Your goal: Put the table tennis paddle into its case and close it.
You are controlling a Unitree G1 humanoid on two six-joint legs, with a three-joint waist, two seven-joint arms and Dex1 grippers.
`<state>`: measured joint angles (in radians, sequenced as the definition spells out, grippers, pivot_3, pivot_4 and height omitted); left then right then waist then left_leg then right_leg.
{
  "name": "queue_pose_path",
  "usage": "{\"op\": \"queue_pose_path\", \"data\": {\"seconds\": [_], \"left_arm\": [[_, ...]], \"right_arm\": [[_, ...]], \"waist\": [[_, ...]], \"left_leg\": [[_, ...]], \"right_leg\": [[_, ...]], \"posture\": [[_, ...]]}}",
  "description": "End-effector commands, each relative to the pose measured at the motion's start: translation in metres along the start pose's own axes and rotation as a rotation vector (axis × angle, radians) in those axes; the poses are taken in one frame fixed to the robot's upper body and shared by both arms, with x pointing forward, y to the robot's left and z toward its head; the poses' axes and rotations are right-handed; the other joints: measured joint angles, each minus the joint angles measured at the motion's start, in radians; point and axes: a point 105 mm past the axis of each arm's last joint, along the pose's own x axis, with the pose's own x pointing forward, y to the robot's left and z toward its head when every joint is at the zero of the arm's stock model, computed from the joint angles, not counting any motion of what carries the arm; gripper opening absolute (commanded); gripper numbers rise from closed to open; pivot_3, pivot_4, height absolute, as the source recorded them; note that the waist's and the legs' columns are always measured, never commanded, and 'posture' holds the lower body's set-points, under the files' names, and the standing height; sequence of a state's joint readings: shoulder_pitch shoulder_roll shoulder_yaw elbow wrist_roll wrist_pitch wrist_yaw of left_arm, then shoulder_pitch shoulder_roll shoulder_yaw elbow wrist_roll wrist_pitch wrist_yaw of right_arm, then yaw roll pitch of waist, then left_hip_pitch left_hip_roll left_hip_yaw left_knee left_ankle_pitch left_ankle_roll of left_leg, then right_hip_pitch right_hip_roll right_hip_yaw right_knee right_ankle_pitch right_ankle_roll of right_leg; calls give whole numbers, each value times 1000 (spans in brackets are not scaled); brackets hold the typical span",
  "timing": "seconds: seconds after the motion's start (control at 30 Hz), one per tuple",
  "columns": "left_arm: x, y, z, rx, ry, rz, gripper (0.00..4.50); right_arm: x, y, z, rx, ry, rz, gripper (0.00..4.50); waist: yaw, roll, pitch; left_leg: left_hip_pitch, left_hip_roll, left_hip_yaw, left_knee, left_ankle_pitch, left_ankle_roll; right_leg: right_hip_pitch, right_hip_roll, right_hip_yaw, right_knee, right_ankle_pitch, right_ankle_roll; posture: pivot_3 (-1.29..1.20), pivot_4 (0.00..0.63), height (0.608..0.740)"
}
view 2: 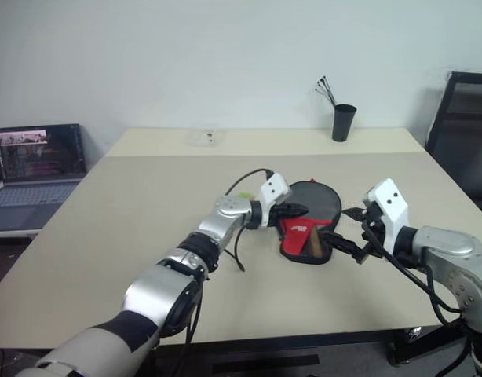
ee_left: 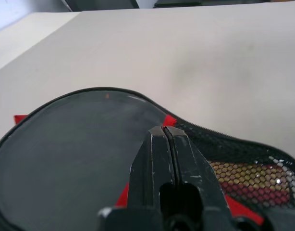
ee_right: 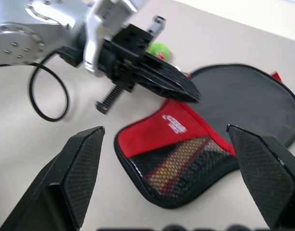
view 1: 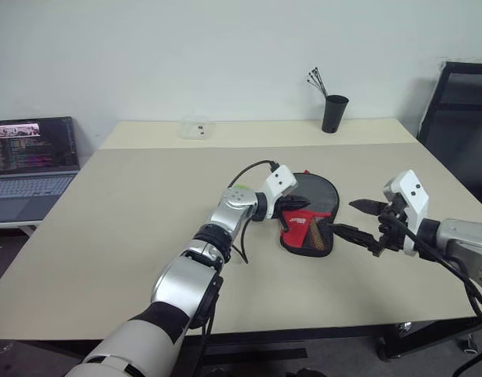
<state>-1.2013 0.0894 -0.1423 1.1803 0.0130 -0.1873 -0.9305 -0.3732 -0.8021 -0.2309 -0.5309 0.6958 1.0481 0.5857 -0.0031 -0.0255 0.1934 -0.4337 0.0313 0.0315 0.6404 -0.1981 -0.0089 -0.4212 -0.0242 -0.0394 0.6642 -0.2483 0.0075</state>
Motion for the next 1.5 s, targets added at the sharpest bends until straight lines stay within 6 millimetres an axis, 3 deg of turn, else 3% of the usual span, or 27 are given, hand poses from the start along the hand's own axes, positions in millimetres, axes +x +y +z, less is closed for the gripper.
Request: {"op": "queue_pose_path", "data": {"seconds": [0.03, 0.23, 0.43, 0.6, 0.8, 1.2, 1.3, 1.5], "left_arm": [[-19, 19, 13, 39, -60, 57, 25], [-61, 33, 12, 9, -140, 100, 25], [-103, 29, 10, 0, -159, 129, 25], [-124, 21, 10, -13, -141, 163, 25], [-134, 16, 7, -29, -120, 198, 25], [-131, 14, 9, -16, -109, 200, 25], [-132, 15, 9, -12, -105, 199, 0], [-134, 15, 6, -11, -94, 204, 0]], "right_arm": [[-2, -21, -1, 27, -11, -119, 4500], [25, -45, -15, 152, -13, -208, 4500], [61, -57, -32, 275, -11, -213, 4500], [75, -70, -54, 285, 45, -247, 4500], [86, -74, -66, 309, 69, -234, 4500], [105, -67, -93, 292, 199, -225, 4500], [107, -60, -99, 266, 236, -190, 3880], [112, -49, -103, 247, 264, -143, 1827]], "waist": [[-1, 0, 0], [-4, 0, 0], [-2, 0, 0], [3, 0, 0], [2, 0, 0], [-2, 0, -1], [-2, 0, -1], [-2, -1, -2]], "left_leg": [[0, 0, 1, 0, 0, 0], [1, 1, 1, 1, 0, 0], [1, 1, 0, 2, 0, 0], [0, 1, 0, 3, 0, 0], [1, 0, 0, 4, 0, 0], [3, 1, 1, 5, 0, 0], [5, 1, 1, 5, 0, 0], [6, 1, 1, 5, 0, 0]], "right_leg": [[0, 0, 0, 0, 0, 0], [0, 0, 1, 2, 0, 0], [0, 0, 2, 2, 1, -1], [1, -1, 2, 2, 1, -1], [1, -2, 2, 3, 1, -1], [1, -1, 4, 8, 1, 0], [1, -1, 4, 10, 1, 0], [1, -1, 5, 11, 1, 0]], "posture": [[0, 150, 740], [0, 150, 740], [0, 150, 740], [0, 150, 740], [0, 150, 740], [0, 150, 740], [0, 150, 740], [0, 150, 740]]}}
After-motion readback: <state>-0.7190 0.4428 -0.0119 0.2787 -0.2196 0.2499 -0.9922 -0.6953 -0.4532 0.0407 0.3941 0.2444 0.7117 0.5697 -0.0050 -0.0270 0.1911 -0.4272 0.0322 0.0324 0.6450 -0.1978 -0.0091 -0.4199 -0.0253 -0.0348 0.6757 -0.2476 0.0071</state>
